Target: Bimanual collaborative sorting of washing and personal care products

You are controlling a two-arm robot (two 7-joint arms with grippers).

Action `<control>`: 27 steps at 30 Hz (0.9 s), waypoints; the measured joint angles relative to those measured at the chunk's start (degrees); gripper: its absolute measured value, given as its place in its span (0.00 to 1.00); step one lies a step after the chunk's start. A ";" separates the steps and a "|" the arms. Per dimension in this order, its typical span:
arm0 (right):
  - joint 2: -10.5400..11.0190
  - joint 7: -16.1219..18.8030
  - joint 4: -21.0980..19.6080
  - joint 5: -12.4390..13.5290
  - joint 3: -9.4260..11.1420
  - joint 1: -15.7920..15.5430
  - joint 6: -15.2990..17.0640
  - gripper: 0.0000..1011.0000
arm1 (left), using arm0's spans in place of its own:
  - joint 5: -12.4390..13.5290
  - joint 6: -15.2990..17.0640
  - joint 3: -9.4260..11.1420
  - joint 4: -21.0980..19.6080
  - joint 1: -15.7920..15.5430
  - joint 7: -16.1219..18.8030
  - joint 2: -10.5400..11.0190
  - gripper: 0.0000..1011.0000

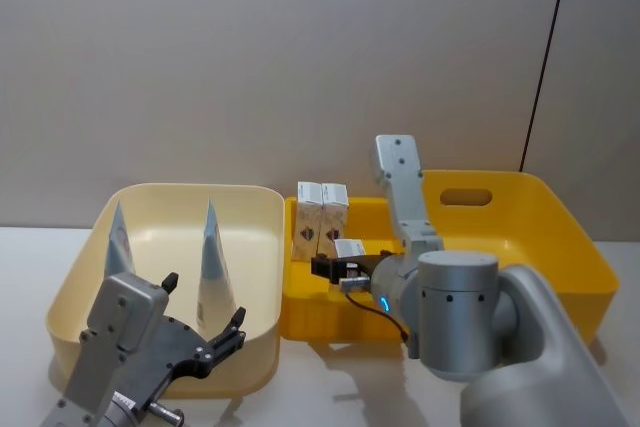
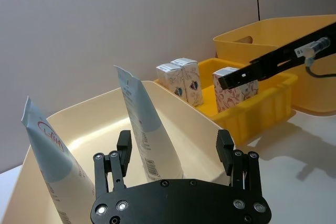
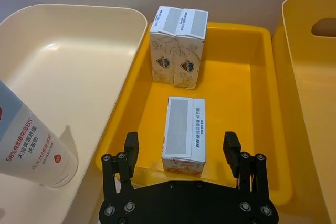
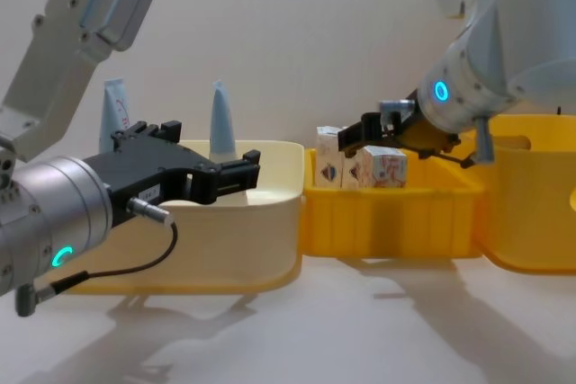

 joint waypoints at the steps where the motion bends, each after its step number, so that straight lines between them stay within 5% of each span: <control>1: -0.10 0.01 0.46 -0.04 -0.01 0.21 -0.10 0.99 | 0.00 0.00 0.00 0.00 0.00 0.00 0.00 0.99; 27: -2.39 -0.72 10.63 -1.23 1.38 5.14 -3.30 0.99 | 0.00 0.00 0.00 0.00 0.00 0.00 0.00 0.99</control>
